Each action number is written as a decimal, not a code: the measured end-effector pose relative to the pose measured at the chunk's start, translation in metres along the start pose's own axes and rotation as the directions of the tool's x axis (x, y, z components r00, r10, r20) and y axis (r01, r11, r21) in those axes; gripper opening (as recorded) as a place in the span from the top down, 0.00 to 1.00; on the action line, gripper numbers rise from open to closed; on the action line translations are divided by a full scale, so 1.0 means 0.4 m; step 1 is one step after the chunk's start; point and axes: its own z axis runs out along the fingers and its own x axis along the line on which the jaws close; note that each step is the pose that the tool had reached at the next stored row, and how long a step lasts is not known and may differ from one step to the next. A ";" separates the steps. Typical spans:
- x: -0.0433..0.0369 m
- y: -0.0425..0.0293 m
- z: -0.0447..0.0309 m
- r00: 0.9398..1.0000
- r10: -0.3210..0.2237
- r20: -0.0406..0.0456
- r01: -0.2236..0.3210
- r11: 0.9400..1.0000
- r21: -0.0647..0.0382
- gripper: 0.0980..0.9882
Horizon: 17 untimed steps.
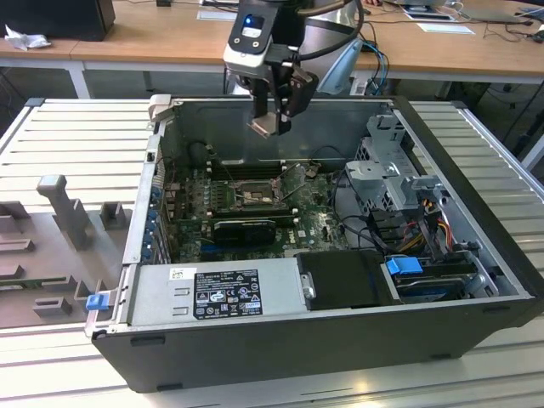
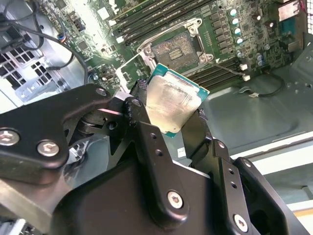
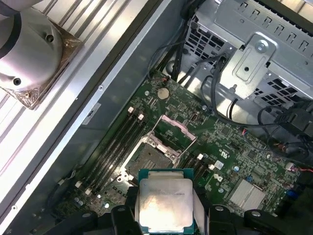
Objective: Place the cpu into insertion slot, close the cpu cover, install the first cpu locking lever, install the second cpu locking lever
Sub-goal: 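Place the cpu into insertion slot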
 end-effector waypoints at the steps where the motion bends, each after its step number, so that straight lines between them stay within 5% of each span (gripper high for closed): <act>1: 0.000 0.000 0.001 1.000 0.024 0.002 -0.024 1.000 0.000 0.52; 6: 0.000 -0.001 0.007 0.994 0.107 0.010 -0.107 0.994 -0.002 0.52; 10: 0.000 -0.001 0.014 0.981 0.192 0.016 -0.192 0.981 -0.004 0.52; 16: -0.001 -0.002 0.028 0.939 0.343 0.028 -0.343 0.939 -0.009 0.52; 17: -0.001 -0.003 0.032 0.927 0.375 0.031 -0.374 0.927 -0.010 0.52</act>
